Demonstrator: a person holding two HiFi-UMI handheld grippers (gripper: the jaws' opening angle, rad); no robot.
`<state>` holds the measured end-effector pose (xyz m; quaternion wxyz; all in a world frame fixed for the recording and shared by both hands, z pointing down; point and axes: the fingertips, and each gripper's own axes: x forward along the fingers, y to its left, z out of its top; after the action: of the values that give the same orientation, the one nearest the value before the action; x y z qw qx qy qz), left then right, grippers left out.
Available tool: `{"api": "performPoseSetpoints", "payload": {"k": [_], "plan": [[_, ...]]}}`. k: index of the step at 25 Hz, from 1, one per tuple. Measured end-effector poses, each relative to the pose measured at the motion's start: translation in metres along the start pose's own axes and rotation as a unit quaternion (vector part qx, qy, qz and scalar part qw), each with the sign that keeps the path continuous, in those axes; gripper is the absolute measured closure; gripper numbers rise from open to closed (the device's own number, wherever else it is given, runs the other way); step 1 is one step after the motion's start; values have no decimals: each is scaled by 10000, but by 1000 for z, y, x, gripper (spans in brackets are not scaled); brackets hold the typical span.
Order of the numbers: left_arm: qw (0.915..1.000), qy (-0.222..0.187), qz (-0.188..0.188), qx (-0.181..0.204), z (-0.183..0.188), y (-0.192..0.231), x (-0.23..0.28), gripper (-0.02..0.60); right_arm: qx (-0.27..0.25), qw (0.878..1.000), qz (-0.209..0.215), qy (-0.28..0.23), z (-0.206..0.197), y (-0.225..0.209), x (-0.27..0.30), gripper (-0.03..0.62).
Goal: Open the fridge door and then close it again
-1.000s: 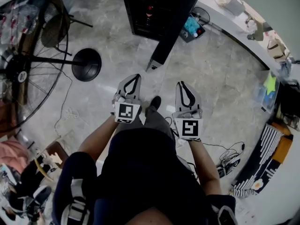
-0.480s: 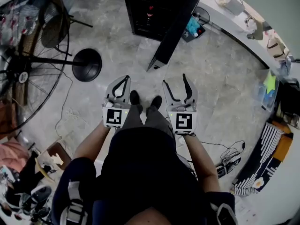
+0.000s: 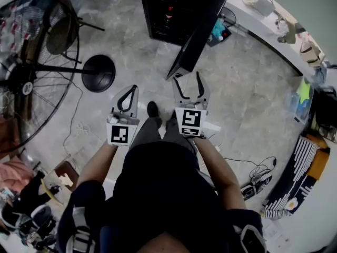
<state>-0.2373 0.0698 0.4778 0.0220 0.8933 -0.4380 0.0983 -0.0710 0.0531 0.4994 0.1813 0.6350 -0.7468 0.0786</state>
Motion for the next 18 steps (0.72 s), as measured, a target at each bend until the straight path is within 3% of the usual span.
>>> {"api": "performPoseSetpoints", "payload": {"k": [18], "plan": [[9998,-95,69,179,16,32,-9,559,427,9934,-1060,27,5,-10,58,264]]}}
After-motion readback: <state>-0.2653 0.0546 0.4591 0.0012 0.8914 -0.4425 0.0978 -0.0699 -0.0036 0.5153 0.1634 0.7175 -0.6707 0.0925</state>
